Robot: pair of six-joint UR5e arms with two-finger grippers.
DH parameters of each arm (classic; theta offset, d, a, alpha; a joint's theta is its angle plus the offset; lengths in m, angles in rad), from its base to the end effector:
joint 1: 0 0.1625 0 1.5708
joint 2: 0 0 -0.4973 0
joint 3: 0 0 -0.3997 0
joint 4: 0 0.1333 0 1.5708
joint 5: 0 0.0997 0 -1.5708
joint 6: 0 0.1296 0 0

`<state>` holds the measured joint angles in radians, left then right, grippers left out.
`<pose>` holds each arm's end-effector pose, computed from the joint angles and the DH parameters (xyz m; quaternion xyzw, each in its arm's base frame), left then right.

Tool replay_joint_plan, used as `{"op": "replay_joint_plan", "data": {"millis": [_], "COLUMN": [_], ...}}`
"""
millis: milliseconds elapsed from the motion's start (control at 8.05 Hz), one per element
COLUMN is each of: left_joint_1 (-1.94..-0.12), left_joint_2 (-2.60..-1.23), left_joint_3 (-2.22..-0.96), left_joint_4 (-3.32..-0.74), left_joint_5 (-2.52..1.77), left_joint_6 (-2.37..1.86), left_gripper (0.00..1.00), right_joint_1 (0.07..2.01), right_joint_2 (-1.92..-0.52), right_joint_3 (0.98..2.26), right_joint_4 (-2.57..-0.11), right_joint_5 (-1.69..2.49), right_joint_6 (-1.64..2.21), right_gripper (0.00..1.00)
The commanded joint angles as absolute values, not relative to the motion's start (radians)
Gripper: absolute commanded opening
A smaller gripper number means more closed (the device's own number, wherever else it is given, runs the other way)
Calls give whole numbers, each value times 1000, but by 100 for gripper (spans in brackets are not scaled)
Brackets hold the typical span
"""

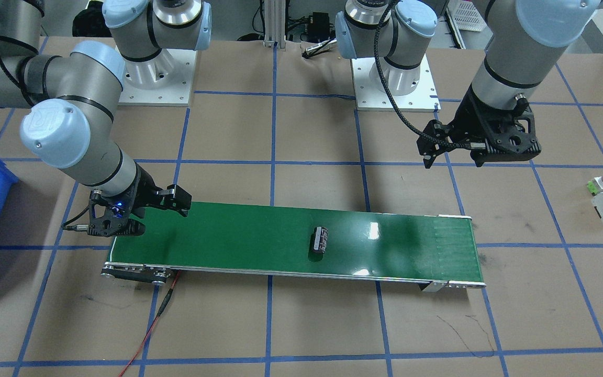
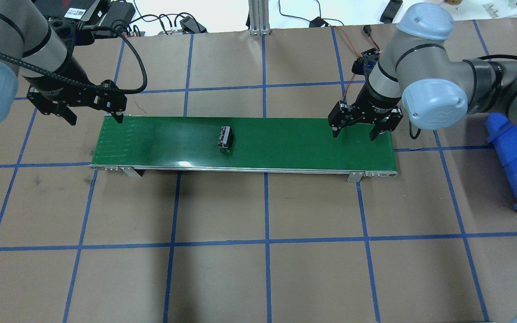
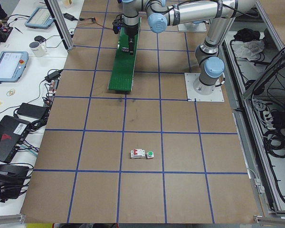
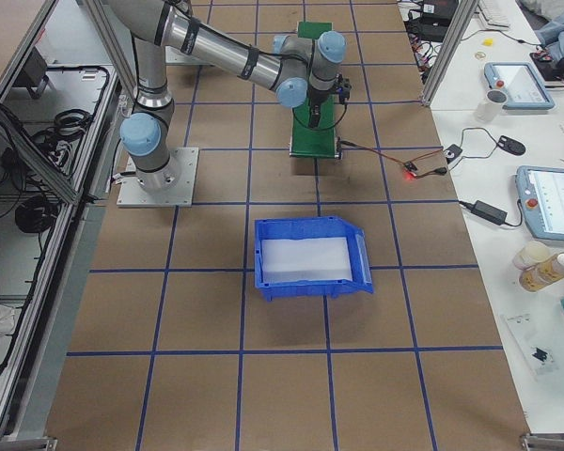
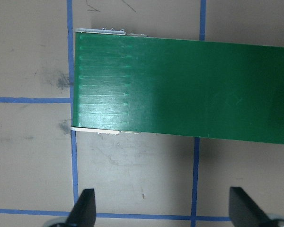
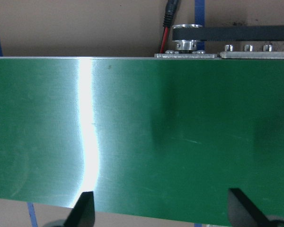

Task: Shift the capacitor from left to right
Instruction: 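Lower the right gripper over the belt while the capacitor rides toward it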

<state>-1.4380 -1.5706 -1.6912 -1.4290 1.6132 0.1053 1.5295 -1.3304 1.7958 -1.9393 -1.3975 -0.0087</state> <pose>-0.0606 -0.5117 0.4846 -0.0140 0.9996 -0.0082 0.0223 0.1323 -0.5684 0.3294 0.0204 0.9949 0.0461 0.0876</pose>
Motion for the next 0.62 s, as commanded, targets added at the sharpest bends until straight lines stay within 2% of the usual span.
{"op": "replay_joint_plan", "data": {"millis": [0,497], "left_joint_1": [-1439,-1439], "left_joint_2": [-1569,-1574], "left_joint_3": [-1692,-1692], "left_joint_4": [-1430,-1430], "left_joint_5": [1617,1615], "left_joint_6": [106,104], "left_gripper": [100,100], "right_joint_1": [1529,1531], "right_joint_2": [-1331,-1322], "right_joint_3": [1764,1767], "right_joint_4": [-1937,-1933], "right_joint_5": [-1397,-1393], "right_joint_6": [-11,-6], "right_gripper": [100,100]}}
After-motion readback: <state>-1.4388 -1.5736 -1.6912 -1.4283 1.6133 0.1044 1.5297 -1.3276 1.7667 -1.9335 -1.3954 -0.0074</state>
